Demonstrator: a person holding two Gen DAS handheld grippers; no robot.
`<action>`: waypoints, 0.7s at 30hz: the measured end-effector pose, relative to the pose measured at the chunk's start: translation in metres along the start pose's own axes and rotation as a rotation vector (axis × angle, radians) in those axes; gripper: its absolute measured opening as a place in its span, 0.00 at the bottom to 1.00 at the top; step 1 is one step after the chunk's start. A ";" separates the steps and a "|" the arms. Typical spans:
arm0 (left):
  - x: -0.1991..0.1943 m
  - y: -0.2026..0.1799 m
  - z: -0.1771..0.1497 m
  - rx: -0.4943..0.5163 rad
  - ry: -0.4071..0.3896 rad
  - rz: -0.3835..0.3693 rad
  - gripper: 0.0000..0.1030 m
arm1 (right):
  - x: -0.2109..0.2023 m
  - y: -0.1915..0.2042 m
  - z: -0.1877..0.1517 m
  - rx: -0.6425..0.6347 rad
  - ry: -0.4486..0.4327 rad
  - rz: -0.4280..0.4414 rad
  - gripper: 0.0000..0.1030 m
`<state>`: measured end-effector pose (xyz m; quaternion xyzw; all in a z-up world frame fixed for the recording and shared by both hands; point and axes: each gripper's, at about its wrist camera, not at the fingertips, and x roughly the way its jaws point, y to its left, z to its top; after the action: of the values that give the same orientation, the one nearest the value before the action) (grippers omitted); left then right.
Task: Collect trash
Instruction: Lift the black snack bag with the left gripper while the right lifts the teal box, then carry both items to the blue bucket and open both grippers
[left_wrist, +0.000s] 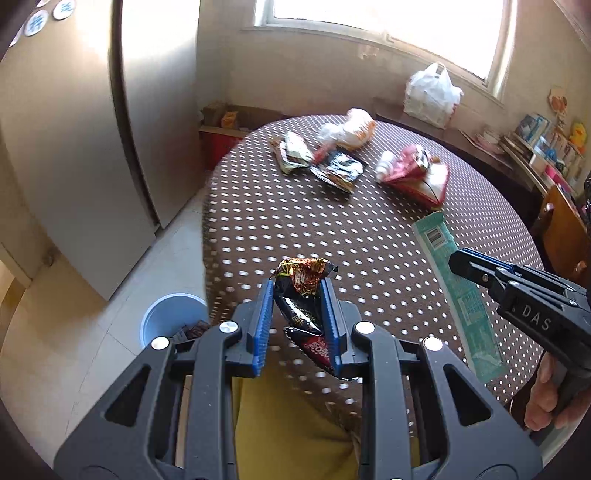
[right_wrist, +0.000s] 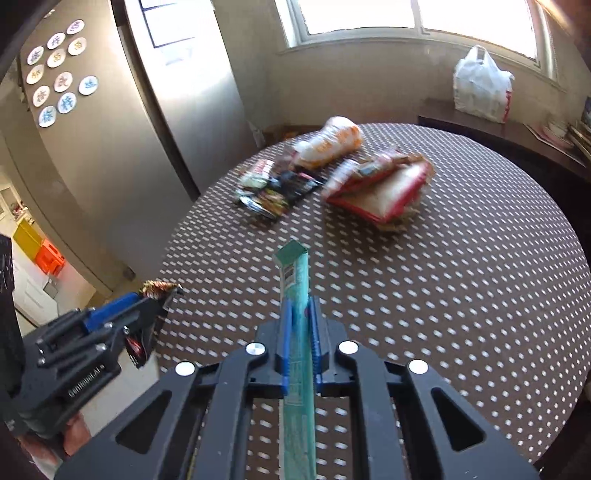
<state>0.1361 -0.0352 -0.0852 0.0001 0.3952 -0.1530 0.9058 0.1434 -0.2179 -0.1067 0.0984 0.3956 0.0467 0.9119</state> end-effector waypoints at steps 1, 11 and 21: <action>-0.002 0.004 0.001 -0.008 -0.006 0.004 0.25 | 0.000 0.006 0.003 -0.011 -0.003 0.012 0.09; -0.026 0.074 -0.004 -0.142 -0.049 0.128 0.25 | 0.024 0.088 0.028 -0.126 0.014 0.164 0.09; -0.014 0.151 -0.015 -0.266 -0.001 0.223 0.25 | 0.073 0.178 0.032 -0.209 0.108 0.262 0.09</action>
<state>0.1585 0.1148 -0.1033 -0.0759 0.4091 0.0018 0.9093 0.2154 -0.0363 -0.0991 0.0512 0.4207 0.2111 0.8808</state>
